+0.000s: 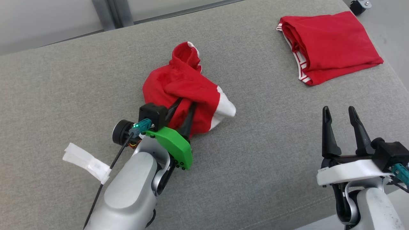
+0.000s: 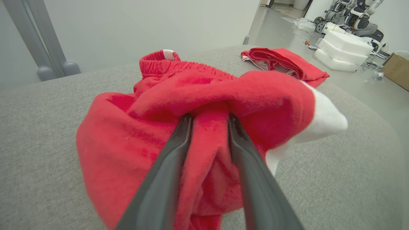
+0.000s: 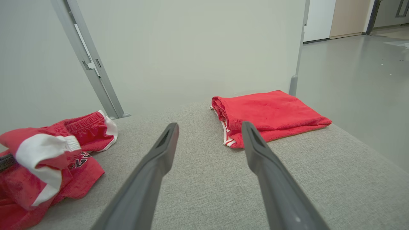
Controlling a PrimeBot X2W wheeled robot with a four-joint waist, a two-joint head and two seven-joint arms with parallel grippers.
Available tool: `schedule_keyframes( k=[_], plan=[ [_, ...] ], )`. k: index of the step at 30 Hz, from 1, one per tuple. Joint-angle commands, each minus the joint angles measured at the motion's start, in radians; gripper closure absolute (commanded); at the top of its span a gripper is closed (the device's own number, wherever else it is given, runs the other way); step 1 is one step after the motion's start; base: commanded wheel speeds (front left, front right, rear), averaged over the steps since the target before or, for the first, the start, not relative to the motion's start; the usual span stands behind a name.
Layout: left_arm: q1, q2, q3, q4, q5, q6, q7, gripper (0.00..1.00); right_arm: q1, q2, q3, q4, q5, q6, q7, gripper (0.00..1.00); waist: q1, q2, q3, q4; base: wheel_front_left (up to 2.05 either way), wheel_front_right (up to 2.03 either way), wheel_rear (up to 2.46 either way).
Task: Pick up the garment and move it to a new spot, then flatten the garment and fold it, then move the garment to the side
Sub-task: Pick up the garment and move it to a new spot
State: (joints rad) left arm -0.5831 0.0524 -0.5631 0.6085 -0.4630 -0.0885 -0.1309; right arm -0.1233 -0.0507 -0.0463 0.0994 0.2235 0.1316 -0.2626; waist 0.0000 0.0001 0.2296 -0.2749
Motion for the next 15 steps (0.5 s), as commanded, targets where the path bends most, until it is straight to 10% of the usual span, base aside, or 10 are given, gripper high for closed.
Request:
schedule_keyframes(
  k=[1, 15],
  plan=[
    [0.004, 0.002, -0.006, -0.002, 0.010, -0.003, -0.018, 0.00, 0.010, 0.000, 0.001, 0.000, -0.011, -0.002, -0.003, 0.00, 0.0000, -0.0001, -0.022, 0.021, 0.00, 0.00, 0.00],
    [0.060, 0.093, 0.084, -0.081, 0.016, 0.056, -0.128, 0.00, 0.065, -0.016, -0.005, 0.004, -0.026, -0.002, -0.003, 0.00, 0.0000, -0.0001, -0.132, 0.120, 0.00, 0.00, 0.00]
  ],
)
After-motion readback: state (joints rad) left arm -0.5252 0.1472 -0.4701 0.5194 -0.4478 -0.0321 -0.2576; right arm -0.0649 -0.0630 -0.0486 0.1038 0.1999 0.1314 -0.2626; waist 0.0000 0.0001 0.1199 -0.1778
